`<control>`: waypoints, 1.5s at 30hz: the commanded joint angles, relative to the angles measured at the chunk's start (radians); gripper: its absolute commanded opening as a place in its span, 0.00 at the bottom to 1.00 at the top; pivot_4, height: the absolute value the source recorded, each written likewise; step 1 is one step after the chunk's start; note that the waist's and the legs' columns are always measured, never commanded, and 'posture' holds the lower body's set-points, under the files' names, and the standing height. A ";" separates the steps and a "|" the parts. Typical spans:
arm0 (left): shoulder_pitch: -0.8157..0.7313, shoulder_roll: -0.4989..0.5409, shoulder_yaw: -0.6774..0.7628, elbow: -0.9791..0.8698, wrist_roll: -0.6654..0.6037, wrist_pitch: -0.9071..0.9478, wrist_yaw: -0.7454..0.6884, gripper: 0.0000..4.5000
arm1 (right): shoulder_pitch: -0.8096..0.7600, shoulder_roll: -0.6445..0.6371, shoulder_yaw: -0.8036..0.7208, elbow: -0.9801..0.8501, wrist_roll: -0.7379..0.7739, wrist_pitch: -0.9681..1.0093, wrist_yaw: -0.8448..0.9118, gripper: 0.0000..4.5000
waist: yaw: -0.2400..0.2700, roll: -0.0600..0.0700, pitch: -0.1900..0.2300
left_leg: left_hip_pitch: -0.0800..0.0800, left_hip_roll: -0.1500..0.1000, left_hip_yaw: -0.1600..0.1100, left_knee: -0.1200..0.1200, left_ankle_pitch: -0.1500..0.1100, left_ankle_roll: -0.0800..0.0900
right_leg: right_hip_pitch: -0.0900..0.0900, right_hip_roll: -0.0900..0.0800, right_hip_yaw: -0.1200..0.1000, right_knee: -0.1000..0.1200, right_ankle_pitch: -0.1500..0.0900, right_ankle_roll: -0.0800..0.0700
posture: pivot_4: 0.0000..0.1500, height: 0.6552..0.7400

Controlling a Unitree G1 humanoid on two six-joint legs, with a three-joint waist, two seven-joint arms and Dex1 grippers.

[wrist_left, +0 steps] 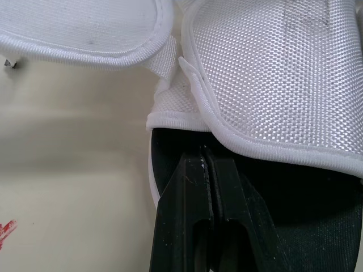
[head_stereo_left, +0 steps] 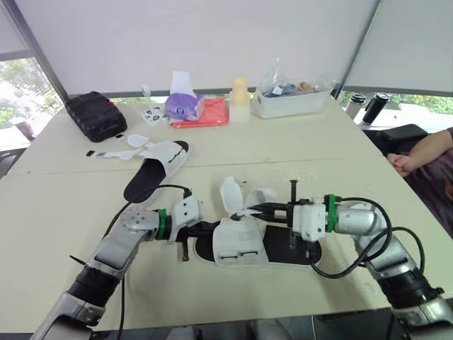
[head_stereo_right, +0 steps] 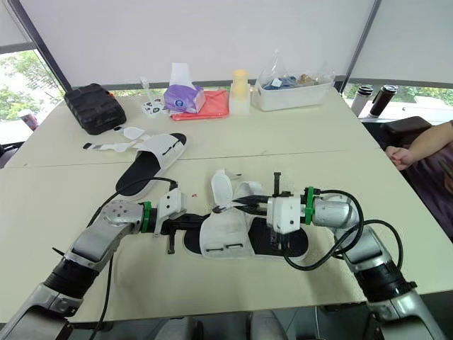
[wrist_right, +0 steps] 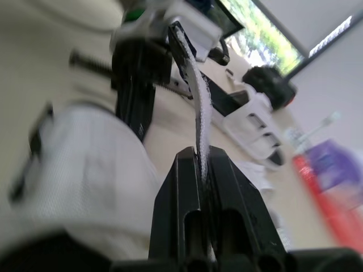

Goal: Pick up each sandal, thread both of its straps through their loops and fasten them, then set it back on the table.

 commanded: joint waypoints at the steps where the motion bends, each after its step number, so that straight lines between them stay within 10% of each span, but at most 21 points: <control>1: 0.005 -0.003 -0.031 0.013 0.021 0.002 -0.009 0.00 | -0.075 0.003 -0.008 0.114 -0.090 -0.313 -0.064 0.14 | 0.001 0.000 0.000 | 0.000 0.000 0.000 0.000 0.000 0.000 | 0.000 0.000 0.000 0.000 0.000 0.000 | 1.00 1.00; 9: 0.000 0.002 -0.028 0.015 0.019 0.003 -0.012 0.00 | -0.133 0.005 -0.017 0.286 -0.336 -0.765 -0.222 0.96 | 0.007 0.000 0.000 | 0.000 0.001 0.001 -0.002 0.000 0.000 | 0.000 -0.002 0.002 0.000 0.000 0.000 | 1.00 1.00; 20: -0.004 -0.004 -0.031 0.017 0.018 0.005 -0.010 0.00 | -0.116 -0.123 -0.122 0.412 -0.475 -0.545 -0.405 0.98 | 0.007 0.000 0.000 | 0.006 0.000 0.004 -0.003 0.000 0.000 | 0.003 -0.001 0.007 0.001 0.000 -0.001 | 1.00 1.00; 33: -0.006 -0.006 -0.032 0.009 0.012 0.009 -0.012 0.00 | 0.215 -0.381 -0.437 -0.321 1.242 1.488 -0.196 0.98 | 0.017 0.001 0.000 | 0.006 0.003 0.000 -0.002 -0.001 0.002 | 0.004 -0.002 0.010 0.000 0.000 0.000 | 1.00 1.00; 45: -0.001 -0.002 -0.034 -0.011 0.009 0.018 -0.017 0.00 | 0.347 -0.204 -0.347 -0.531 1.481 1.680 -0.486 0.98 | 0.029 -0.004 0.001 | 0.004 0.003 0.003 -0.001 -0.003 0.006 | 0.002 0.001 0.010 -0.002 0.001 0.001 | 1.00 1.00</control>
